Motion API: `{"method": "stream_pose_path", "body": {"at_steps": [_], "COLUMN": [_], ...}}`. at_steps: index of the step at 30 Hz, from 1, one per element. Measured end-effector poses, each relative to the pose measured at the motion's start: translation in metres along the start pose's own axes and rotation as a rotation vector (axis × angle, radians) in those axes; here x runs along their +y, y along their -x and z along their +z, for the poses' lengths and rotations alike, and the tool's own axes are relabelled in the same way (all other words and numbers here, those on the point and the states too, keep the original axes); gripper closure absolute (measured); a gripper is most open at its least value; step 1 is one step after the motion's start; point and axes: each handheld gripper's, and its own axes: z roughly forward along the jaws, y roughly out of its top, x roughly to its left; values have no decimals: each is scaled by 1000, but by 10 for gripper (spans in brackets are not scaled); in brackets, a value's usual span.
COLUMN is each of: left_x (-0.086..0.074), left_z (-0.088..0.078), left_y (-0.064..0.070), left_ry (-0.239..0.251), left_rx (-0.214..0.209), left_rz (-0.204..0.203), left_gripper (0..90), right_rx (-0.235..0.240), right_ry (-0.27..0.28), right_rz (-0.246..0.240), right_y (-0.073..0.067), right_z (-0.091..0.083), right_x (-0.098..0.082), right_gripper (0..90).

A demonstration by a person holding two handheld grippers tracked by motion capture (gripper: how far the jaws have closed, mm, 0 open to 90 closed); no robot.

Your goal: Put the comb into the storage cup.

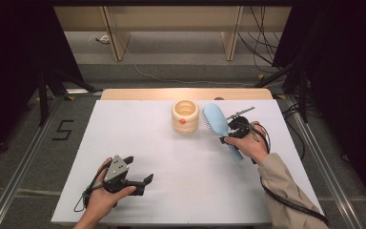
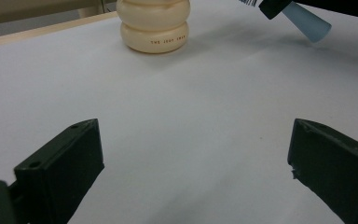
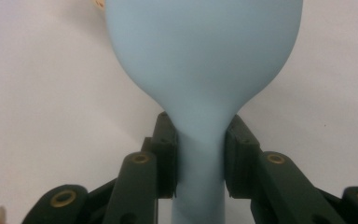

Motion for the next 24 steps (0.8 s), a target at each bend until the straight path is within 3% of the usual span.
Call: {"method": "stream_pose_path", "body": {"at_steps": [7, 11, 24], "left_x": [0, 0, 0], "left_z": [0, 0, 0], "left_y": [0, 0, 0], "left_ry": [-1, 1, 2], "left_rx": [-3, -4, -7], "left_rz": [1, 1, -4], "left_gripper": [30, 31, 34], "right_rx": [14, 19, 84], "right_ry": [106, 138, 293], "right_rz": [25, 33, 82], "right_y": [-4, -7, -18], "right_z": [-3, -7, -14], "right_x": [-4, -6, -8], "right_gripper": [702, 702, 702]}}
